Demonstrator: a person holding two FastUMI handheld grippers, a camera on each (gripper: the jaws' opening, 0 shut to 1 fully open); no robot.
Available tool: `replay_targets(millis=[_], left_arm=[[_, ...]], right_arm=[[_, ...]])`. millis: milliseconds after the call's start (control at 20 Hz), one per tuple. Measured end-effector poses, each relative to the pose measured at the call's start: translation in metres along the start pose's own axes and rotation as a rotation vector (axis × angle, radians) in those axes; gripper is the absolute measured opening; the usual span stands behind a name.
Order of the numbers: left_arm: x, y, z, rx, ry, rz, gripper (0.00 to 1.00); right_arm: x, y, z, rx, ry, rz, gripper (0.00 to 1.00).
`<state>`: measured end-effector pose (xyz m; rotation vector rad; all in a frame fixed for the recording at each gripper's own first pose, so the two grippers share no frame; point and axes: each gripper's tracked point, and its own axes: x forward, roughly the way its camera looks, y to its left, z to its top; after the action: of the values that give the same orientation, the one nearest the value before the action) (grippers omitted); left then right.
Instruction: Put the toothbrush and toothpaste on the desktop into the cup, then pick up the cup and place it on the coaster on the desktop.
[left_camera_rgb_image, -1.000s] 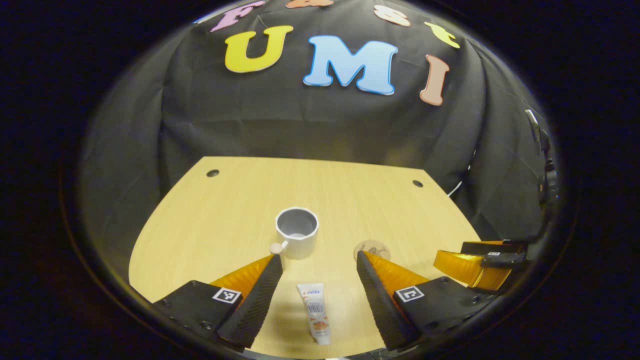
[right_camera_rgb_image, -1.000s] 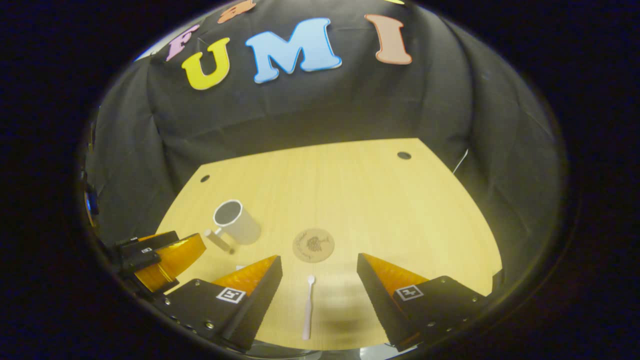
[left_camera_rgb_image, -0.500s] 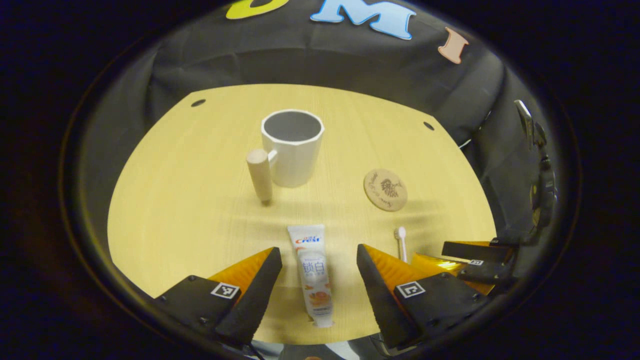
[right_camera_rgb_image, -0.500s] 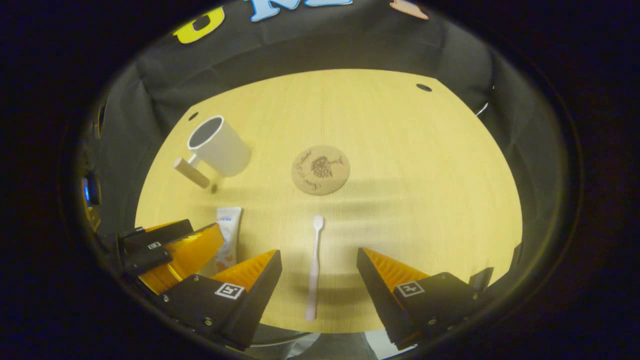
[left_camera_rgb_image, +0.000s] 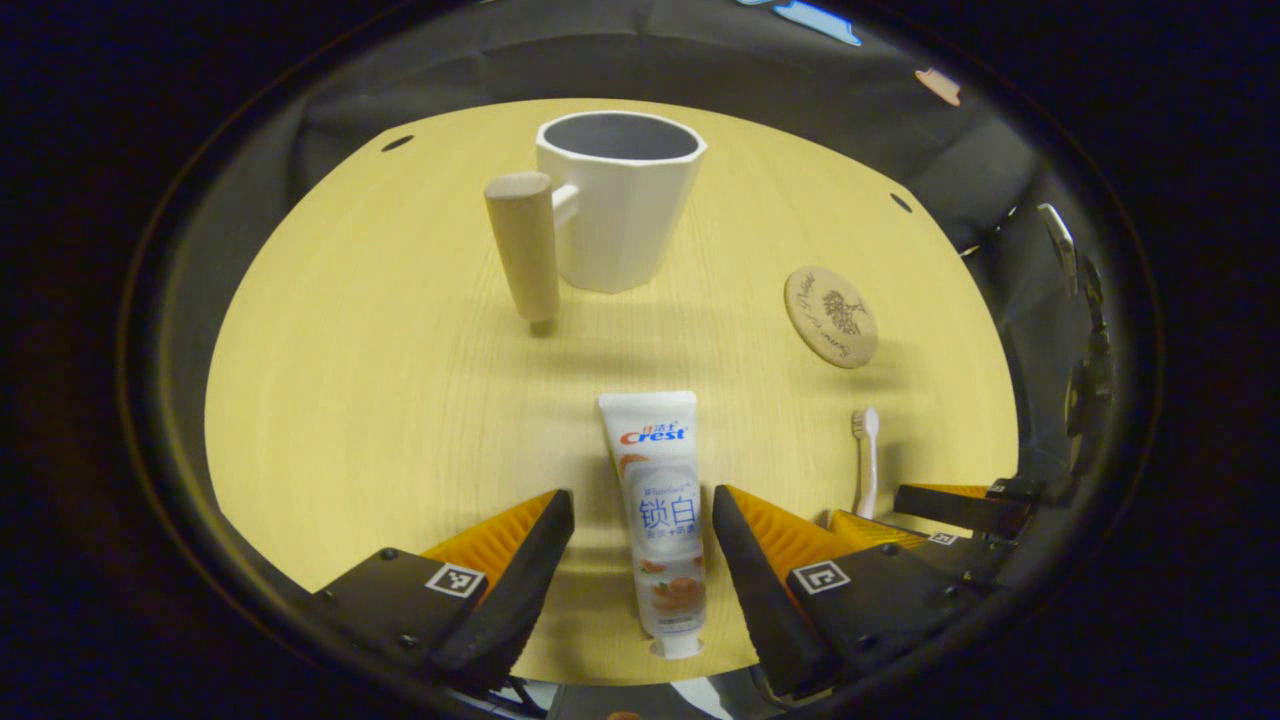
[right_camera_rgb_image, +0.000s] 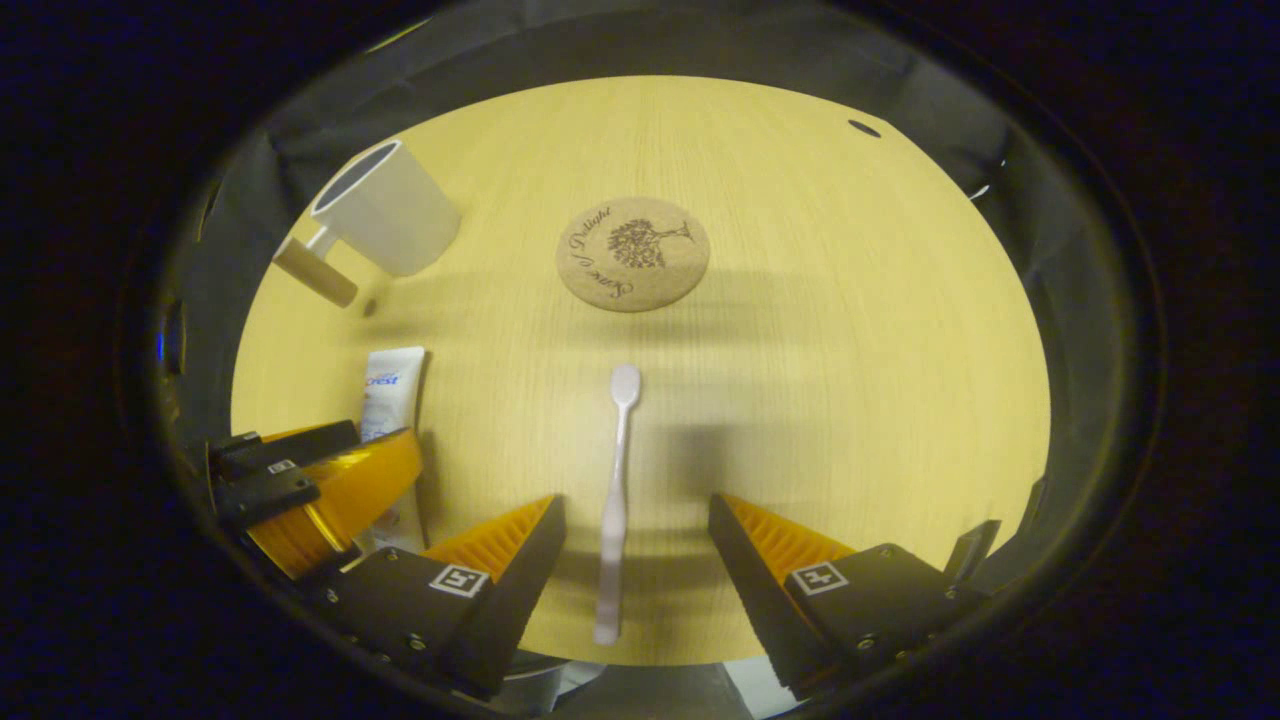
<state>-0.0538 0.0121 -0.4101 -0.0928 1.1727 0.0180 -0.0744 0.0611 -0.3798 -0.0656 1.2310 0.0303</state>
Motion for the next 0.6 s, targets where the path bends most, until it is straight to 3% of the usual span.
replay_targets(millis=[350,400,500,550,600], left_arm=[[0.0095,0.0001,-0.0023,0.109,0.028,0.095,0.92],[0.0079,-0.0007,-0.0028,0.099,0.033,0.098,0.94],[0.0093,0.004,-0.0002,0.07,0.027,0.105,0.9],[0.0084,0.006,0.0002,0.067,0.028,0.111,0.84],[0.009,0.007,0.0034,0.058,0.015,0.111,0.84]], right_arm=[[0.0009,0.0016,-0.0065,-0.003,0.055,-0.025,0.97],[0.0017,0.0017,-0.0072,0.0,0.06,-0.026,0.97],[0.0031,0.0026,-0.0063,0.009,0.062,-0.031,0.97],[0.0017,0.0035,-0.0073,0.01,0.067,-0.034,0.95],[0.0021,0.005,-0.0074,0.014,0.062,-0.036,0.95]])
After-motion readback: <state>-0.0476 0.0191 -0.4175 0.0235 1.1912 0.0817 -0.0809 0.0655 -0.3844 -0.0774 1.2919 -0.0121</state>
